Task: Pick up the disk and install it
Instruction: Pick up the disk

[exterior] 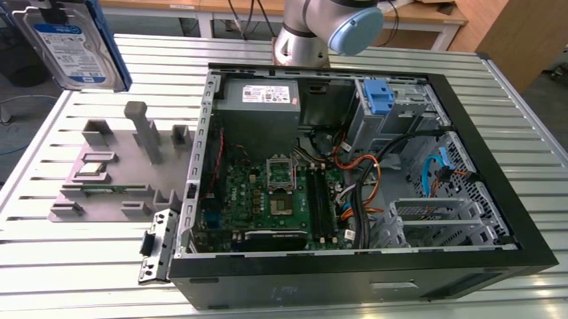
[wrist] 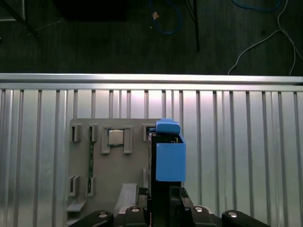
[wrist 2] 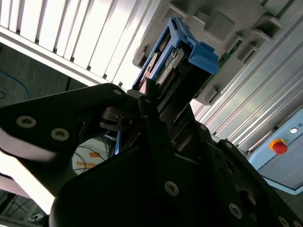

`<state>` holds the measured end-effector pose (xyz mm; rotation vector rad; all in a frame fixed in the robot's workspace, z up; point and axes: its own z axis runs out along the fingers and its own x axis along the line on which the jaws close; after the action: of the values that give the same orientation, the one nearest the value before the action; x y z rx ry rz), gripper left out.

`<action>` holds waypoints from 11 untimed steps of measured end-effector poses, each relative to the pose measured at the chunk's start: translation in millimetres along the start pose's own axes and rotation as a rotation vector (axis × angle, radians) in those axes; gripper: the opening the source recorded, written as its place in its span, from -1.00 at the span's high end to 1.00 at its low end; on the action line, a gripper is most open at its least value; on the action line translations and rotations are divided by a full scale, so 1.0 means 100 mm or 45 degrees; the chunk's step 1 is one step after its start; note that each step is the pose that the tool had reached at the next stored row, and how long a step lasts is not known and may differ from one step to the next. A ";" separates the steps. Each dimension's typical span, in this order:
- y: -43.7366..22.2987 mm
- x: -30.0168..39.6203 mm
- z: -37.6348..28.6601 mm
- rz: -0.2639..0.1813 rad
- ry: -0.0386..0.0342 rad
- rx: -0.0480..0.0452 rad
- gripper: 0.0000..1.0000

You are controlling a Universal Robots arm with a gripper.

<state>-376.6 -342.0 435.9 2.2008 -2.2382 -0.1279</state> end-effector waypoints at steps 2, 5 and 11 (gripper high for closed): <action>0.003 -0.003 -0.049 0.000 0.0000 0.000 0.30; 0.007 -0.007 -0.122 0.000 0.0000 0.000 0.30; 0.012 -0.011 -0.201 0.000 0.0000 0.000 0.30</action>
<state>-376.6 -342.0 456.0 2.2008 -2.2382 -0.1278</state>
